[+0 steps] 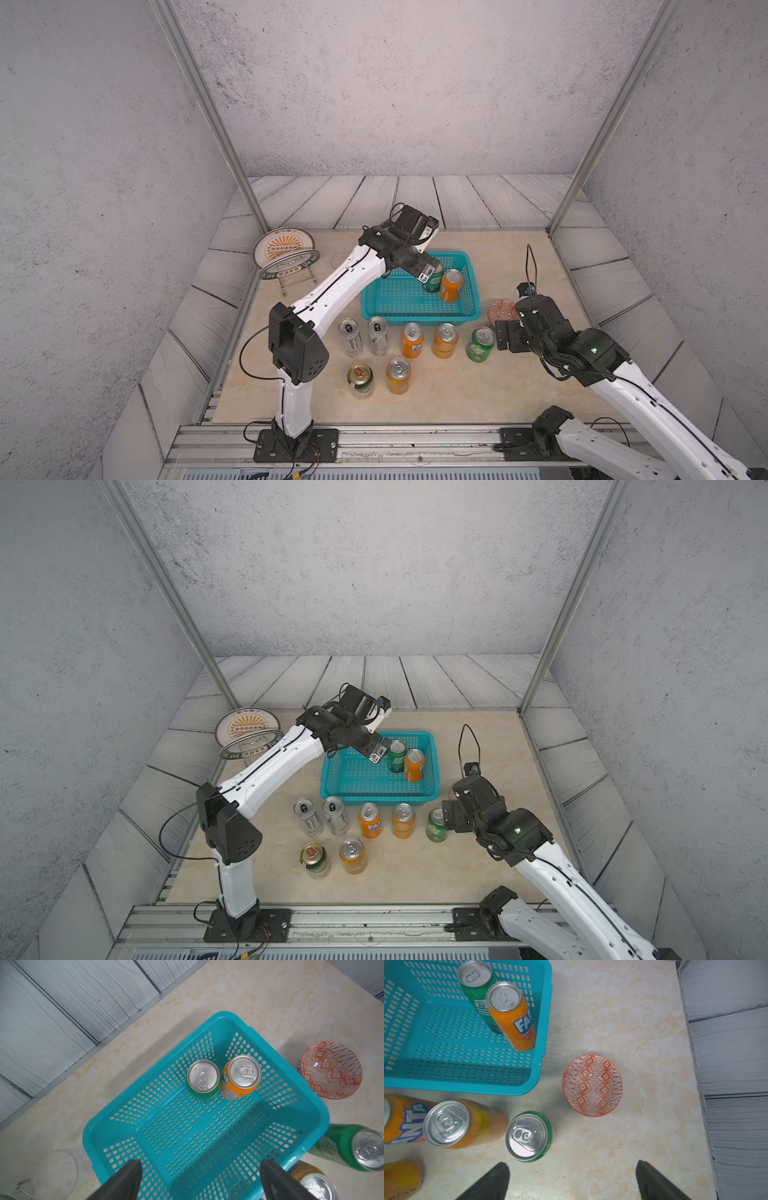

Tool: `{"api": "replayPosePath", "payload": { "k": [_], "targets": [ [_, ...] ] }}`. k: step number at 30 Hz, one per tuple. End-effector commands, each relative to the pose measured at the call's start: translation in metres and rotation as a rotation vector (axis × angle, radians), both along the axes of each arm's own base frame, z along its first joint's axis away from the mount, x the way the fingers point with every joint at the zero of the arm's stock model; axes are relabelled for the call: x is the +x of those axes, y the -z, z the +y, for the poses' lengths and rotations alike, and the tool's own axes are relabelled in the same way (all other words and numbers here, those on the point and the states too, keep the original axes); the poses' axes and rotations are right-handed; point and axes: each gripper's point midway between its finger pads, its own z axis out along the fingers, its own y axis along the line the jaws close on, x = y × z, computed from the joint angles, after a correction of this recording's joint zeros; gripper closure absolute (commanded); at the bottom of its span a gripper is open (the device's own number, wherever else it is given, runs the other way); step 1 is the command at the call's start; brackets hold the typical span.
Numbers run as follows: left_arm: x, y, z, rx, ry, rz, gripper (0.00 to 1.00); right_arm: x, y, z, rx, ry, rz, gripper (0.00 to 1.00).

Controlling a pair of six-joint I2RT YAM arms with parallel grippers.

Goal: Take out the drinks from the basket
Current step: Pick up the drink from the basket.

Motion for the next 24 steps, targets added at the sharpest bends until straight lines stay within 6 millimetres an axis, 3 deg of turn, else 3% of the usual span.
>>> {"api": "replayPosePath", "payload": {
  "k": [1,12,24],
  "targets": [
    [0.018,0.009,-0.008,0.009,-0.005,0.0,0.07,0.0,-0.006,-0.002,0.007,0.009,-0.021,0.0],
    [0.06,0.059,-0.04,-0.003,-0.037,0.045,0.11,-0.001,0.002,-0.001,0.01,0.01,-0.003,0.01],
    [0.073,0.09,-0.055,-0.017,-0.028,0.063,0.12,-0.002,0.006,-0.004,-0.004,0.01,0.002,0.01]
  ]
}}
